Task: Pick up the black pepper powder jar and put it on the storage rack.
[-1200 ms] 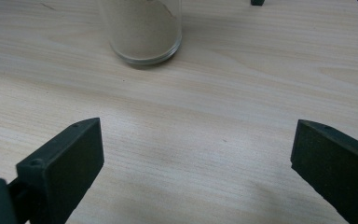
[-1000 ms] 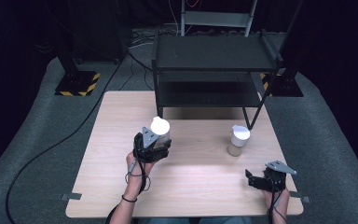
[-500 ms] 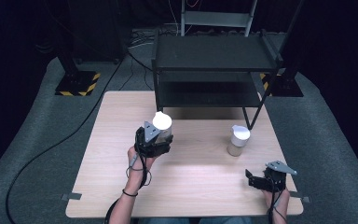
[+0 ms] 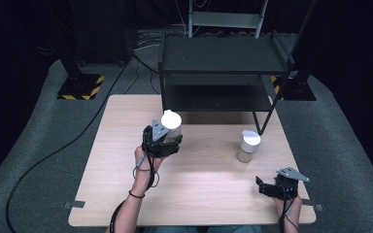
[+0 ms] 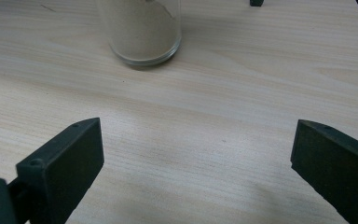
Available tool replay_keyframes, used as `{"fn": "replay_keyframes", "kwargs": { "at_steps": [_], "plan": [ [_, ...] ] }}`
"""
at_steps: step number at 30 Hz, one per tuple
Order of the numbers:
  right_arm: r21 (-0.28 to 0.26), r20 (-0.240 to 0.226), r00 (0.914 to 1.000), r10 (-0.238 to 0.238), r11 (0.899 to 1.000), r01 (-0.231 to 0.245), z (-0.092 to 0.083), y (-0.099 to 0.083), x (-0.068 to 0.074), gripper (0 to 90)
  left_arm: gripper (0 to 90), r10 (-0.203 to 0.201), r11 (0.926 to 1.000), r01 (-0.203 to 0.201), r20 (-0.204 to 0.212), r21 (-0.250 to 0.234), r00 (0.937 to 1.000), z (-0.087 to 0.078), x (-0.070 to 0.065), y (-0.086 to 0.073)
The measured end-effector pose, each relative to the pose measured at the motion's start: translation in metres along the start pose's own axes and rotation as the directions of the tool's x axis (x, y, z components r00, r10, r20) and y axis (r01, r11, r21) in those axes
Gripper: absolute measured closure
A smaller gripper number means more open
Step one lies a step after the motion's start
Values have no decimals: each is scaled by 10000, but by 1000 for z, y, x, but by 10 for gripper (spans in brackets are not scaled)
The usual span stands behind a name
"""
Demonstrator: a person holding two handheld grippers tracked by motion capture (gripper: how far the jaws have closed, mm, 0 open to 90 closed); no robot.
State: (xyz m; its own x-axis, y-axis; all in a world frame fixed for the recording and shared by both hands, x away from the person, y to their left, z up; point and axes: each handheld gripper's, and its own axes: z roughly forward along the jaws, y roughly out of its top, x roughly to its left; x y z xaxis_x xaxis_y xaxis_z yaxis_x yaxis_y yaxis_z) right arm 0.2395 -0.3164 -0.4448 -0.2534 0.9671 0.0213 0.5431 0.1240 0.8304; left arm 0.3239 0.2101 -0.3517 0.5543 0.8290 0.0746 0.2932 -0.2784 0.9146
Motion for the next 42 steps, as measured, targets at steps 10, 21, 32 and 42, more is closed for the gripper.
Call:
{"fn": "replay_keyframes", "kwargs": {
  "at_steps": [10,21,32,42],
  "plan": [
    [1,5,10000,5,10000,-5,0,0,0,17,309,6,9999,-4,112,-171,9999,3,4,11],
    [-13,-3,10000,10,10000,-11,0,0,0,17,309,168,9994,-162,190,-312,9997,4,5,24],
    [-1,-4,10000,7,10000,-7,0,0,0,17,309,270,9989,-260,262,-381,9993,6,7,36],
    [11,-6,10000,-10,10000,10,0,0,0,17,309,358,9984,-344,303,-457,9989,6,9,47]
  ]
}}
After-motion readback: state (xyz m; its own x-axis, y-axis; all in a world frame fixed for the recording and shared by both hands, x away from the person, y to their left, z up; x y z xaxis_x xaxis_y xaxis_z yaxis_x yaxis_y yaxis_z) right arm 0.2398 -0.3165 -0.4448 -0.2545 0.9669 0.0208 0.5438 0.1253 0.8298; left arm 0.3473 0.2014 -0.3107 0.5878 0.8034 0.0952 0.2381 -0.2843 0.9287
